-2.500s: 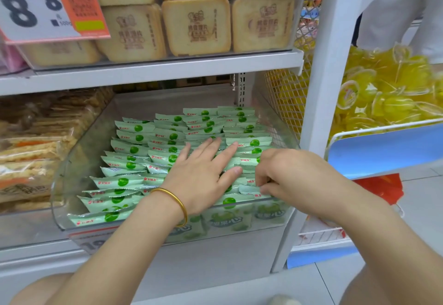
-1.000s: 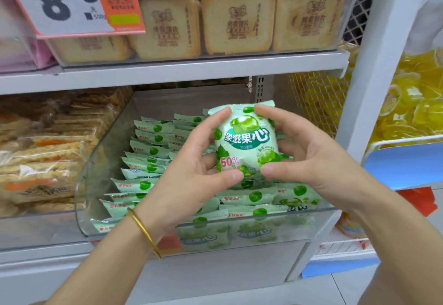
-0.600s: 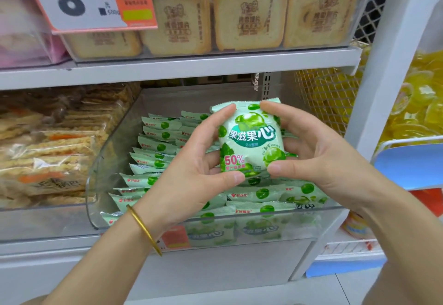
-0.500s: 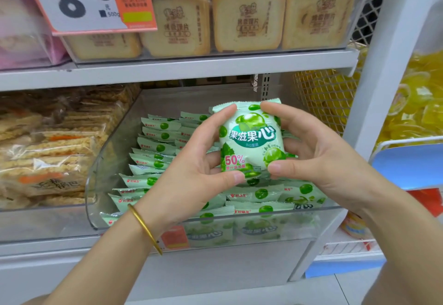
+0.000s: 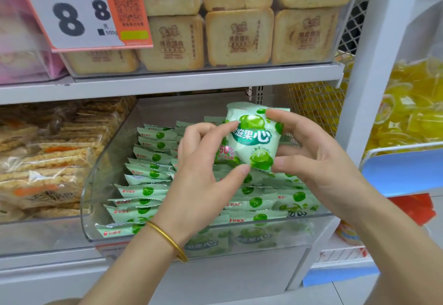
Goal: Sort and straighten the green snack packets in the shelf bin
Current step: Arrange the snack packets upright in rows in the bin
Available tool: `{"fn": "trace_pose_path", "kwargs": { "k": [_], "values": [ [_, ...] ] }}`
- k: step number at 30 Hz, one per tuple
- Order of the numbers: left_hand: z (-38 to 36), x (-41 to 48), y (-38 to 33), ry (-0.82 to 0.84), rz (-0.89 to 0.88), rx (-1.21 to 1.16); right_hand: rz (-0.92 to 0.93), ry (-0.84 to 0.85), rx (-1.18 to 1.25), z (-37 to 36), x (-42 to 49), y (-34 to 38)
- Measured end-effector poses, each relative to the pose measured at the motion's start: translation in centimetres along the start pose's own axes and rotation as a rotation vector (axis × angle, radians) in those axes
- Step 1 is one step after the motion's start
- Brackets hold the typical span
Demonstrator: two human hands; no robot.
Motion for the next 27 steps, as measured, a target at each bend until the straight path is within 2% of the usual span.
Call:
{"fn": "trace_pose_path", "kwargs": {
  "k": [5,7,9,13,16,27],
  "values": [
    [-0.9,-0.2,-0.1,0.083,0.052,0.035,0.046,0.086,0.029,-0.8,-0.4,0.3],
    [-0.8,-0.2,-0.2,0.070,0.063,0.010,0.083,0.117,-0.008,-1.3,-0.6,0.7],
    [-0.3,0.0,-0.2,0.022,0.080,-0.100,0.125,0.064,-0.070,-1.2,-0.6,1.0],
    [-0.1,0.1,0.1,0.012,0.191,-0.430,0.103,-0.216,-0.216,0.5,-0.2,0.7],
    [-0.4,0.0,0.3,0.037,0.280,-0.608,-0.008,-0.244,-0.145,0.6,0.0,-0.1],
    [-0.7,-0.4,0.5,0.099,0.351,-0.619,-0.053,-0.295,-0.144,0.8,0.0,-0.1]
  ]
}}
Point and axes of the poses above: each hand's wrist, its own x-axis towards the middle knuckle, its own z-axis out of the back of the hand, y = z × x, the point moved 6 cm from there along x, towards the middle knuckle, and after that the axes turned 3 degrees about -z, right-handed, at the moved point
